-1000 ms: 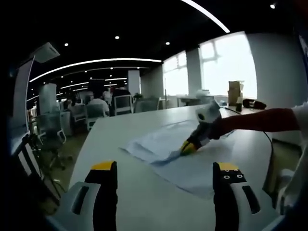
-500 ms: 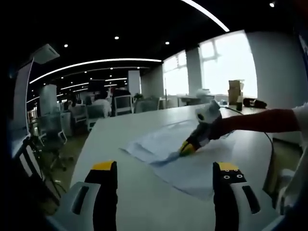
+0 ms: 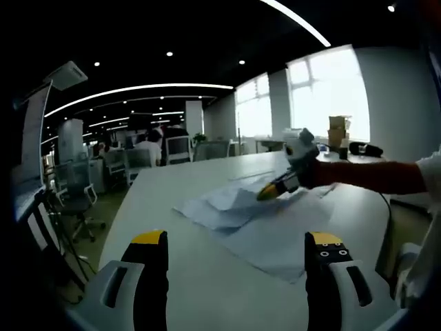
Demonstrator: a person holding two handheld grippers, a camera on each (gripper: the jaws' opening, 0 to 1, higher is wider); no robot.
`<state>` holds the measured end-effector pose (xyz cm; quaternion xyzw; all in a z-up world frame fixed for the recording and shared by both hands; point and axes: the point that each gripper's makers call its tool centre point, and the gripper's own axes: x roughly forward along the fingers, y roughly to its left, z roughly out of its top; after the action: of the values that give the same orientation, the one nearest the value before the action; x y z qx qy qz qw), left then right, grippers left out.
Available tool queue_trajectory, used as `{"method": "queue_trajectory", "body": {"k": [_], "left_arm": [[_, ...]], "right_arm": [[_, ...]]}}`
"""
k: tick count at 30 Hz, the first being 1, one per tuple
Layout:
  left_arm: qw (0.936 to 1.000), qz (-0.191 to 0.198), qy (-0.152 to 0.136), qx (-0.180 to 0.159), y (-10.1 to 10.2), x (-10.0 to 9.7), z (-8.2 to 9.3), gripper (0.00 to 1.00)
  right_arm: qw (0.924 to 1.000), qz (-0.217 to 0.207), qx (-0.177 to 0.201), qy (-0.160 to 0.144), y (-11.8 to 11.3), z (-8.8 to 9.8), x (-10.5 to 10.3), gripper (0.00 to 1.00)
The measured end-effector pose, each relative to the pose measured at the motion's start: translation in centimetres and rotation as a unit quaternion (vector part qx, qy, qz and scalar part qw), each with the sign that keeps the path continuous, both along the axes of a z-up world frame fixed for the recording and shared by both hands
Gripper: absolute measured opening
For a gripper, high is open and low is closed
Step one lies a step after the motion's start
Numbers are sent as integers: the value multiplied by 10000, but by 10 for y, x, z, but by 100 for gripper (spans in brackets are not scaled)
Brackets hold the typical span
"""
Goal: Organize the stack of printing papers by aligning and flattening the scattered papers on the table
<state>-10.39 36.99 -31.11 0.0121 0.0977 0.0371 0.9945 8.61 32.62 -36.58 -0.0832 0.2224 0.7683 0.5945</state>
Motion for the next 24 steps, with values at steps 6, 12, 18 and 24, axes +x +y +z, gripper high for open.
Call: {"method": "queue_trajectory", "body": {"k": [6,12,18,24], "left_arm": [[9999,113,46,10,2,-5,-2,84],[9998,191,74,36,7,1,2,84],[9998,210,52,17,6,14,6,84],[9998,198,-16,-8,5,25,5,84]], "right_arm": [[9972,-293,73,687,-8,35,24,0],[9975,-116,148,682,-13,56,33,0],[9995,35,144,283,-14,78,29,0],[9979,142,573,264,-27,106,30,0]]}}
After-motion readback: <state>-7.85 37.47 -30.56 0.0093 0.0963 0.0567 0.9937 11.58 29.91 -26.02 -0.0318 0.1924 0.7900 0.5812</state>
